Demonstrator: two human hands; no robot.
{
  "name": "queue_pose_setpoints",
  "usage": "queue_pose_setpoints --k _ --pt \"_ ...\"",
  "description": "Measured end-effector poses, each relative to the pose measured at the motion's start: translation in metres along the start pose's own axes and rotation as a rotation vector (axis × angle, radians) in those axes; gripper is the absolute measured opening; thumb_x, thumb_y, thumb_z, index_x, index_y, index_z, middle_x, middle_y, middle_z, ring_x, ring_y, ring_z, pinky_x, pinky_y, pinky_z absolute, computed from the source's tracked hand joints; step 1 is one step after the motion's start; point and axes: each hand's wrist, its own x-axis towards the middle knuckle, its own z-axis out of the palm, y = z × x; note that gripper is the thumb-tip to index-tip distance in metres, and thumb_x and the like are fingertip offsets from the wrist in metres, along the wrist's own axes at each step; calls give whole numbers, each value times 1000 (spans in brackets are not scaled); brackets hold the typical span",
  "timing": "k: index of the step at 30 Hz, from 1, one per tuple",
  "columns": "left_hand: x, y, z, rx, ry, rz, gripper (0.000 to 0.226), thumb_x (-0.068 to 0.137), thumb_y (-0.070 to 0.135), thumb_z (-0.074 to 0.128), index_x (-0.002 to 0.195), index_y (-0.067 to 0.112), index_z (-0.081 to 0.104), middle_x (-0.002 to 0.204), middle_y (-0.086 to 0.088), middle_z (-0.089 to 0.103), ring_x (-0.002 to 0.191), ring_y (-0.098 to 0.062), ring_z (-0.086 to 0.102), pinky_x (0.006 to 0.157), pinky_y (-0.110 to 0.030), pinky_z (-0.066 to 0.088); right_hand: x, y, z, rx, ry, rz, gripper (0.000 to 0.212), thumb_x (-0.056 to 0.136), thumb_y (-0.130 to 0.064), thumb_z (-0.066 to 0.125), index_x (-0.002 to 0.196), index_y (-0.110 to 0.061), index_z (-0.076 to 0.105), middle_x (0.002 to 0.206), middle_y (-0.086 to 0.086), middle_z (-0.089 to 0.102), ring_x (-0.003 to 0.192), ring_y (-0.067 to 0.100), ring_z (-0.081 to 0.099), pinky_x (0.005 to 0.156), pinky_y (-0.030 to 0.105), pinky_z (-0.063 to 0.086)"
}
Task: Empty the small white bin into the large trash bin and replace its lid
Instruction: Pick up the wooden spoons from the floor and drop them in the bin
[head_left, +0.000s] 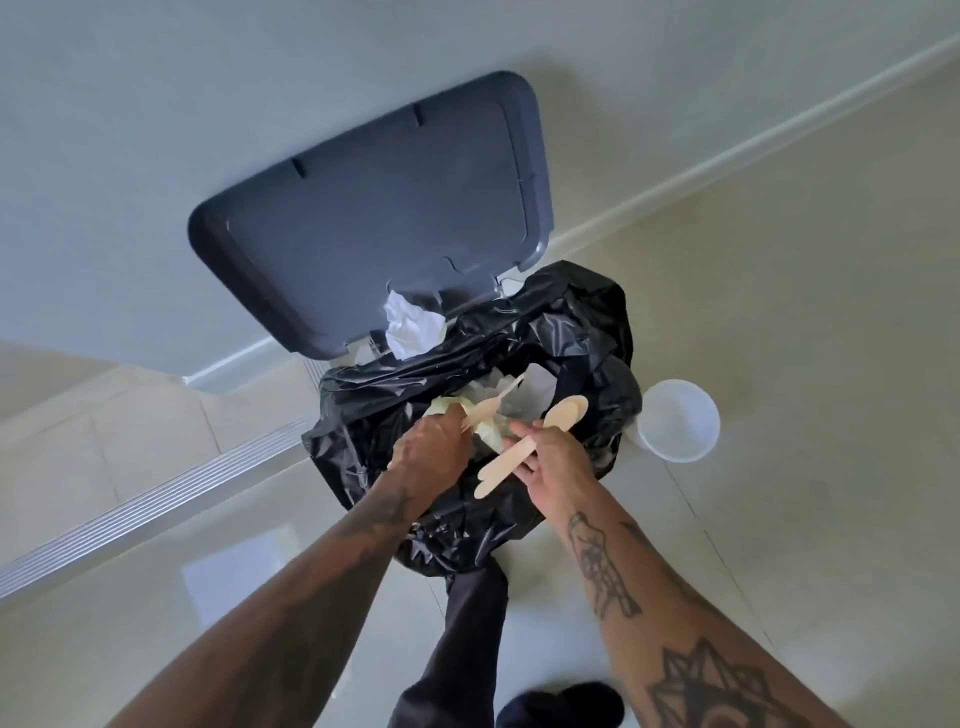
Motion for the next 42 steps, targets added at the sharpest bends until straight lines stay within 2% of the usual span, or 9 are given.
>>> queue_pose_setpoints --k 5,9,13,17,20,23,30,34,42 --pt "16 -11 7 -139 -80 -8 32 96 25 56 124 11 61 107 -19 72 95 -36 69 76 -37 54 23 1 15 -44 84 31 27 97 1 47 122 3 57 129 22 62 122 33 58 108 44 43" --pt "14 -17 -4 -232 67 83 26 96 18 55 116 8 69 104 -13 75 91 -29 71 76 -35 58 25 -8 22 -323 166 -1 21 95 -9 52 109 -4 67 112 17 68 107 32 66 98 40 53" --pt "9 -29 -36 -457 440 -23 18 96 20 57 96 11 71 84 -2 74 69 -17 68 63 -33 58 17 -27 50 -790 234 -445 15 92 -22 56 98 -18 69 91 -6 64 78 16 60 63 23 49" --pt "32 -50 -69 -649 514 -365 28 91 40 55 96 18 72 73 0 75 64 -17 70 67 -29 57 11 -57 102 -990 85 -721 19 91 -24 60 100 -16 74 88 -3 72 79 16 67 68 20 52" --pt "57 -68 -76 -837 266 -553 36 86 51 60 77 19 73 61 -5 74 50 -17 66 63 -31 57 25 -70 128 -1139 67 -621 34 93 -35 58 111 -8 69 107 9 73 93 26 71 86 38 58" --pt "69 -76 -68 -899 166 -559 35 84 43 70 65 14 71 56 -8 70 42 -17 56 48 -24 46 41 -71 136 -1235 64 -556 37 94 -34 57 109 -2 68 111 11 72 98 28 71 91 40 57" --pt "54 -69 -64 -971 207 -500 22 87 26 71 72 10 72 54 2 64 37 -1 51 39 -12 39 42 -68 125 -1132 104 -554 6 88 -22 66 88 -21 71 86 0 76 78 20 75 64 31 60" --pt "21 -53 -63 -942 207 -431 26 89 31 68 71 14 70 50 8 61 29 4 43 33 -7 30 20 -64 89 -982 54 -539 18 88 -22 68 71 -27 63 65 -8 68 52 5 65 36 13 42" --pt "30 -24 -54 -1003 378 -575 25 88 46 62 72 27 62 63 6 68 42 -8 56 46 -19 45 5 -42 -16 -942 -16 -318 7 88 -29 66 82 -25 66 87 -2 71 61 10 65 47 20 46"
